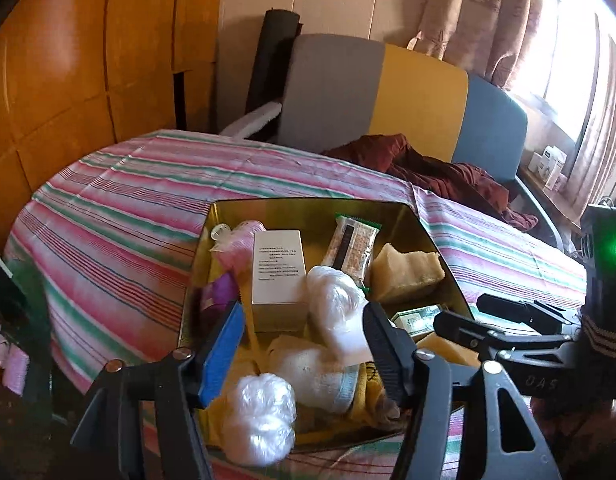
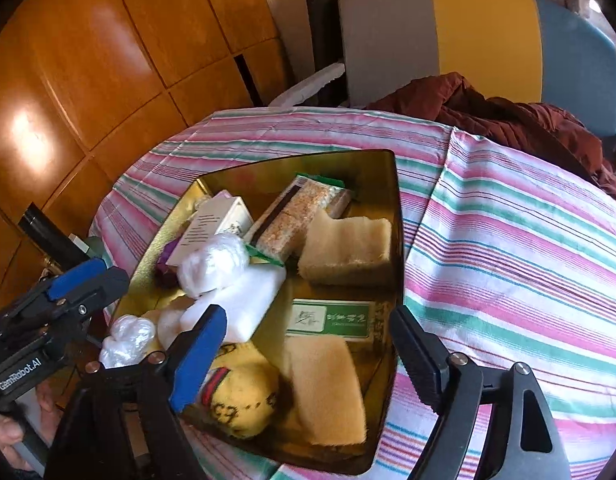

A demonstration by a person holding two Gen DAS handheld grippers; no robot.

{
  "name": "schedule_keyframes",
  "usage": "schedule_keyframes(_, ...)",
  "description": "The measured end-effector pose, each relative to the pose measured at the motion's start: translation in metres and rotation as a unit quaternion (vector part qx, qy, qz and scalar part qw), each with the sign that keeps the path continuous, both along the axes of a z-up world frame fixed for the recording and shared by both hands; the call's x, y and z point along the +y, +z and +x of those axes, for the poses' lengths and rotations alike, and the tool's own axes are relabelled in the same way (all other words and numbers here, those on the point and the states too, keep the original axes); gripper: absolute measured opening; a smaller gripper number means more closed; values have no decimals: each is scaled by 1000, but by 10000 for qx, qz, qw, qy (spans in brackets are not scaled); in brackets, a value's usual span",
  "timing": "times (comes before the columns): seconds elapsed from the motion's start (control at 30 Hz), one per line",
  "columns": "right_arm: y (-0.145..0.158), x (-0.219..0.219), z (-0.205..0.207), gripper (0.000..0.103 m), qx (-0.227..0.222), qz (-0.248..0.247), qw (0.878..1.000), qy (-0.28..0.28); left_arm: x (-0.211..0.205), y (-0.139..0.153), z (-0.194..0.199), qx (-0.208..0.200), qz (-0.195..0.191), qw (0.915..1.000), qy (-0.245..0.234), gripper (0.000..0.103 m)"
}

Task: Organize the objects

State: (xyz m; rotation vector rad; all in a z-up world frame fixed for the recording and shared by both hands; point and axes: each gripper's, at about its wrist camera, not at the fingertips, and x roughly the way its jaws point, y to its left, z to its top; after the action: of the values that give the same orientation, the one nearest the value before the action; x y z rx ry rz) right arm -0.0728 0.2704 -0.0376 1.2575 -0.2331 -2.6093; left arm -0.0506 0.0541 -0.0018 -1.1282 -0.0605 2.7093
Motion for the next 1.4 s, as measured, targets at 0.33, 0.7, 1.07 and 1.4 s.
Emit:
schedule_keyframes(0.33,2,-12,29,87,105,130,9998,-65,1,13,26,291,-386,9979,421,69)
schedule_keyframes(0.7,4,-8,60,90,312,242,9982,-460,7,28,49,763,-594,9928,701,69)
schedule_keyframes(1.07,6,-16,61,91,346,348,9980,-393,4,22,51,575,-391,9954,664,69)
schedule_keyframes(1.4,3,-20,62,91,326,429,9979,-368,3,19,50,570,-363,9960,581,68)
